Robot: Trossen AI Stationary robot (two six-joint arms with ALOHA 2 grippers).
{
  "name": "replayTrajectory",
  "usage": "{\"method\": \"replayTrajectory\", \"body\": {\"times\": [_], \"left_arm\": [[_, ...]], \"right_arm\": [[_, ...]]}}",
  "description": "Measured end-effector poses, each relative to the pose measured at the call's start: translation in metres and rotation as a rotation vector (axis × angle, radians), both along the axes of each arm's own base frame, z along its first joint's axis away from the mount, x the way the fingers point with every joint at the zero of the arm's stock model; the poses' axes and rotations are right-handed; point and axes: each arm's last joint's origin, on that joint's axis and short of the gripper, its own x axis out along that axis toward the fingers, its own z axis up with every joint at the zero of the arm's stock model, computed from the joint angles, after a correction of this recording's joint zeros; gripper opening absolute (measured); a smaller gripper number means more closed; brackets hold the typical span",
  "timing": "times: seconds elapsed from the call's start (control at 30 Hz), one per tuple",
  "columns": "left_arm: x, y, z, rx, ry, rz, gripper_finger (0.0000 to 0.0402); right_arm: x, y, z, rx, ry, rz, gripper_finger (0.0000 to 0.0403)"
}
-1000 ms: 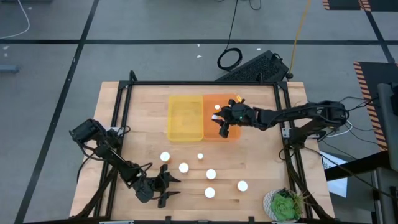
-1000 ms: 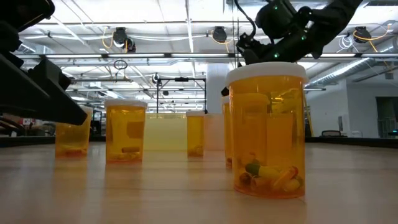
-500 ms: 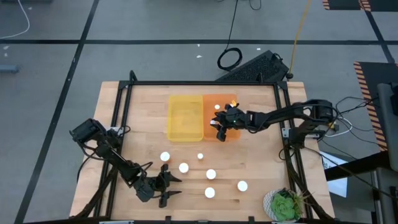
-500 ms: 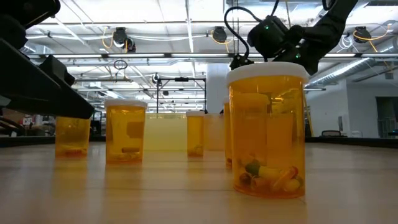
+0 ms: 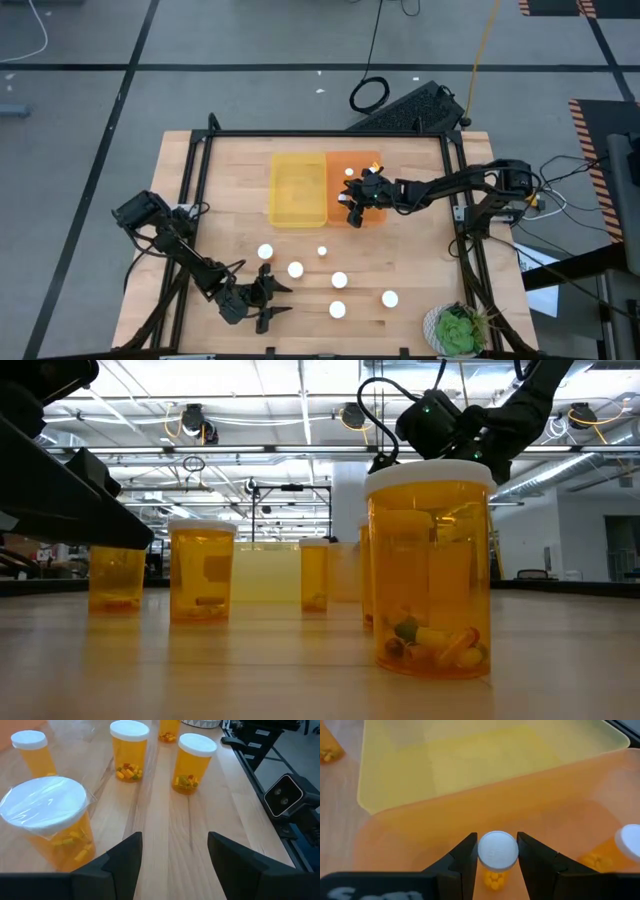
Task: Pick and place medicine bottles into bin by pill shape (circle, oval)
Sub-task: Put the small orange pill bottle into the orange bin
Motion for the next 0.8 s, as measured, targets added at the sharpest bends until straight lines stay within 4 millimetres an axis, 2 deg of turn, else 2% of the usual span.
{"method": "replayTrajectory", "body": {"times": [0.13,0.47,0.8], "left_arm": [[0.000,0.000,0.000,0.002,0.000,-0.001,0.0230],[-0.001,-0.001,0.000,0.001,0.001,-0.006,0.0230],[-0.001,-0.001,0.000,0.003,0.001,-0.007,0.0230]], "right_arm": [[-0.001,0.000,-0.001,0.008,0.012,-0.007,0.0129],[-0.005,0.001,-0.003,0.029,0.052,-0.017,0.0192],[-0.014,0.010,0.024,0.031,0.015,0.002,0.0201]]}}
